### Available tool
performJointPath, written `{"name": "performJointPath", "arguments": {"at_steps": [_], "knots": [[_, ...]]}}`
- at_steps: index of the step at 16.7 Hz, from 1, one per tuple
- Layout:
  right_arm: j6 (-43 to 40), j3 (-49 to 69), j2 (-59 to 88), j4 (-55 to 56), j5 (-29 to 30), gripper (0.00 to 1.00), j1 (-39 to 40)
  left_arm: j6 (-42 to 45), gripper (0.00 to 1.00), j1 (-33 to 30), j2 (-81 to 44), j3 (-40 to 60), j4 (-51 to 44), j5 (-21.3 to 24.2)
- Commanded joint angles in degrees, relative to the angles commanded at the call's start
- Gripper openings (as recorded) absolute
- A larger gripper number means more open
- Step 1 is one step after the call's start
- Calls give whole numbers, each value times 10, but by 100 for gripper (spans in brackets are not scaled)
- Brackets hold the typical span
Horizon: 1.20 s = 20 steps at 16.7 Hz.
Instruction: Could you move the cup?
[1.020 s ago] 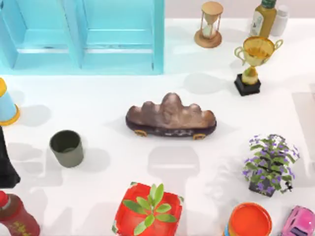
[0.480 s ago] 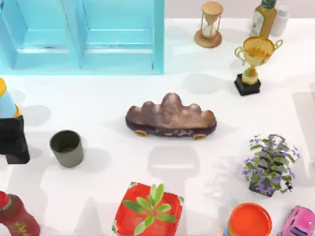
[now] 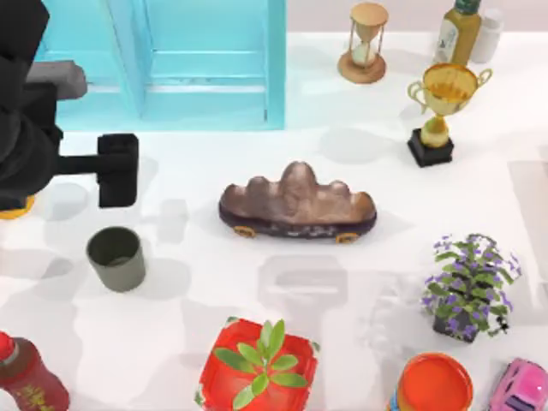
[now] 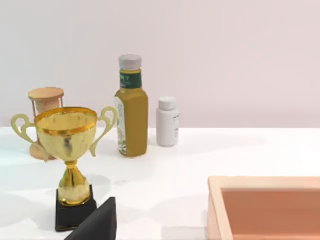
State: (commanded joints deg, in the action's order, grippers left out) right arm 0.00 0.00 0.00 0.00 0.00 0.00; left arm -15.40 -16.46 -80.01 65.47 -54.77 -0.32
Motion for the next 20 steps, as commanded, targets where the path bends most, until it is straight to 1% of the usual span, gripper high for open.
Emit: {"name": "performJointPath", "arguments": {"at_steps": [4,6,8,16,18,20], "knots": [[0,0,0,0,0,100,0,-33,100,-35,-171,143,-112,1],[0,0,0,0,0,100,0,-44,100,-47,-222,191,-149,2],[0,0,0,0,0,100,0,-51,100,-54,-250,219,-171,3],[0,0,0,0,0,100,0,-51,100,-53,-258,216,-166,3],[0,0,0,0,0,100,0,-50,100,-54,-266,189,-132,3],[0,0,0,0,0,100,0,-50,100,-53,-280,151,-76,3]]}}
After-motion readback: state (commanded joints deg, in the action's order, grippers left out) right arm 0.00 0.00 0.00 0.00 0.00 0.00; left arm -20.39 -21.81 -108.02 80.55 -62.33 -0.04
